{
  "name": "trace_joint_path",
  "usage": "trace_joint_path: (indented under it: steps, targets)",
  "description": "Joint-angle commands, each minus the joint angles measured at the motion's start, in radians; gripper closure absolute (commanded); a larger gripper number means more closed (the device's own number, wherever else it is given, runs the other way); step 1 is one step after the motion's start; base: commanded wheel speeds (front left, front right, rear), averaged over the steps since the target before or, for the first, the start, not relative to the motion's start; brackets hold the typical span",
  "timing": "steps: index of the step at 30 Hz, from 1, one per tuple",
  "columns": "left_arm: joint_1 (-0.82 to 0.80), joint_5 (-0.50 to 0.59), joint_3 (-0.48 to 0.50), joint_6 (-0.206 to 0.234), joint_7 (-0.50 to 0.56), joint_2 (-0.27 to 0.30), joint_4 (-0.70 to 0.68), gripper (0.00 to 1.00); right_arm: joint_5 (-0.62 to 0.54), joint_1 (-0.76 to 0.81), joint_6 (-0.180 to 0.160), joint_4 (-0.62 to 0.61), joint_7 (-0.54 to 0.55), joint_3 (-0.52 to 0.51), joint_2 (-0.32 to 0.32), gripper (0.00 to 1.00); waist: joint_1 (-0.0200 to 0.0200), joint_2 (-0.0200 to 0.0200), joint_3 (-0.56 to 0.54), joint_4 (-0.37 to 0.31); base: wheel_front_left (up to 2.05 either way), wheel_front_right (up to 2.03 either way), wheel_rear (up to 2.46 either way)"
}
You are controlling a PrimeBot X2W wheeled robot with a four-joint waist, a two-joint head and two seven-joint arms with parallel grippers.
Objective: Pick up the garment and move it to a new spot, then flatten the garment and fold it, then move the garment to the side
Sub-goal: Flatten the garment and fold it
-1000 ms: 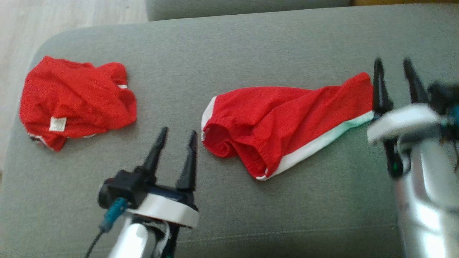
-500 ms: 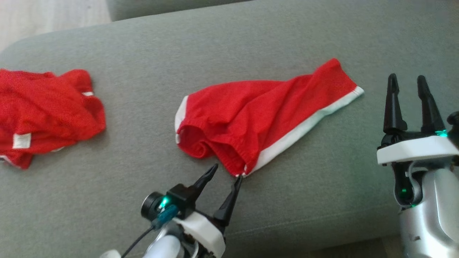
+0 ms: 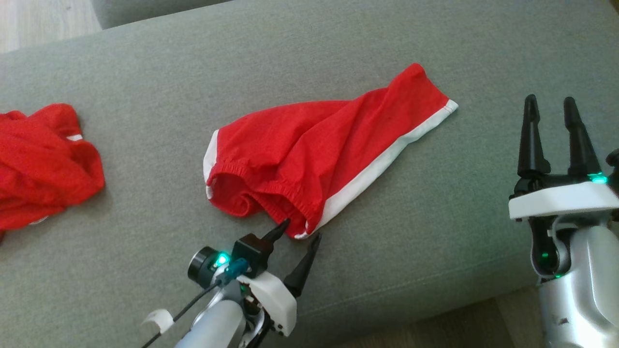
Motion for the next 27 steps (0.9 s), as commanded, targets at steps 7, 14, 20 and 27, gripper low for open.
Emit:
trace_joint_path:
  steps: [7, 14, 20, 27]
  targets:
    - [-0.066, -0.011, 0.015, -0.004, -0.005, 0.001, 0.016, 0.26, 0.012, -0.011, 0.000, -0.025, -0.007, 0.029, 0.002, 0.00, -0.0001, 0.0000, 0.013, -0.015, 0.00, 0.00, 0.00]
    - [-0.084, -0.041, 0.054, 0.002, -0.006, 0.002, -0.033, 1.00, 0.018, -0.019, 0.000, 0.014, 0.007, 0.035, 0.002, 0.00, -0.0001, 0.0000, 0.008, 0.003, 0.00, 0.00, 0.00]
    - [-0.027, -0.049, 0.129, 0.017, -0.006, 0.012, -0.188, 1.00, -0.033, -0.052, 0.000, 0.111, 0.047, 0.014, 0.002, 0.00, -0.0001, 0.0000, -0.007, 0.055, 0.00, 0.00, 0.00]
    - [0.027, -0.034, 0.148, 0.011, -0.006, 0.011, -0.291, 1.00, 0.060, -0.129, 0.000, 0.319, 0.074, -0.002, 0.002, 0.00, -0.0001, 0.0000, -0.011, 0.118, 0.00, 0.00, 0.00]
